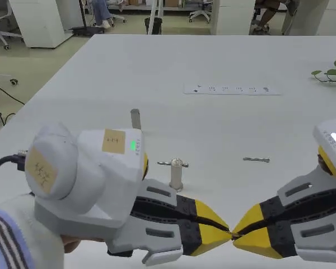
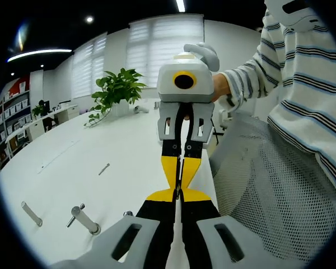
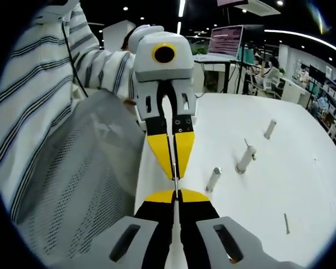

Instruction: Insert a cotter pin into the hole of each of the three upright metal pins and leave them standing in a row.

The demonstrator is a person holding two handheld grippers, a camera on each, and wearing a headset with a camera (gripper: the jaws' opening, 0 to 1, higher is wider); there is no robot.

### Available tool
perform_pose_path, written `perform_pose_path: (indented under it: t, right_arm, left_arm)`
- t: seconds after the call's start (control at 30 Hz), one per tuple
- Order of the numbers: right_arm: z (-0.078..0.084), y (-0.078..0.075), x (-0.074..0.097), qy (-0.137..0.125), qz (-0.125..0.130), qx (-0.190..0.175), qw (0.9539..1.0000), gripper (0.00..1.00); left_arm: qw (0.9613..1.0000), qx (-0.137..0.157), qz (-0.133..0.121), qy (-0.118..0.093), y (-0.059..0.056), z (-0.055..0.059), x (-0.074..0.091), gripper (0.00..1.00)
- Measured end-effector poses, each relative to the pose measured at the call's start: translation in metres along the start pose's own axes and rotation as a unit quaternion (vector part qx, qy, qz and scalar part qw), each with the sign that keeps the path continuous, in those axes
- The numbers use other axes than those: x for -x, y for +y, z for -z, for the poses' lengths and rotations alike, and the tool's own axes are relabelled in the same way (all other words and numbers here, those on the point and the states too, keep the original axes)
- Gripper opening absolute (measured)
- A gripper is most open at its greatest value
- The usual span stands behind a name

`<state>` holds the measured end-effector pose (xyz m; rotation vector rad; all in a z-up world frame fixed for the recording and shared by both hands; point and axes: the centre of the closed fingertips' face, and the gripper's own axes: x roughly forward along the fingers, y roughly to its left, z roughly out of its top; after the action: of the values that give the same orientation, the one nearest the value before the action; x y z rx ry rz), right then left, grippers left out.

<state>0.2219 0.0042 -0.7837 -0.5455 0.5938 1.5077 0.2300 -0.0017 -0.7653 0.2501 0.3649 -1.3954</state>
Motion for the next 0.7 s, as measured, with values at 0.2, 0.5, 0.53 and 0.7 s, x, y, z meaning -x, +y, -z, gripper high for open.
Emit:
perform_pose_path:
  t: [0.2,0.5,0.53,0.7]
  right_arm:
    - [0.002,-0.001,-0.002,0.014,0.003,0.005,0.9999,0.03]
    - [0.018,-0.022,0.001,0.069,0.029,-0.009,0.9971,0.03]
    - [0.018,-0.025,0.001,0.074,0.033,-0.013,0.9966,0.03]
    - [0.022,-0.038,0.002,0.091,0.045,-0.031,0.9944,0.03]
  left_arm:
    - [0.9999,0.010,-0.009,0.004,0.004,0.005,-0.001,0.01]
    - [0.9983,0.011,-0.057,0.004,0.021,0.015,0.006,0.25]
    - [0.9974,0.015,-0.070,0.004,0.026,0.017,0.008,0.27]
    - [0.9934,0.011,-0.113,0.013,0.043,0.026,0.014,0.30]
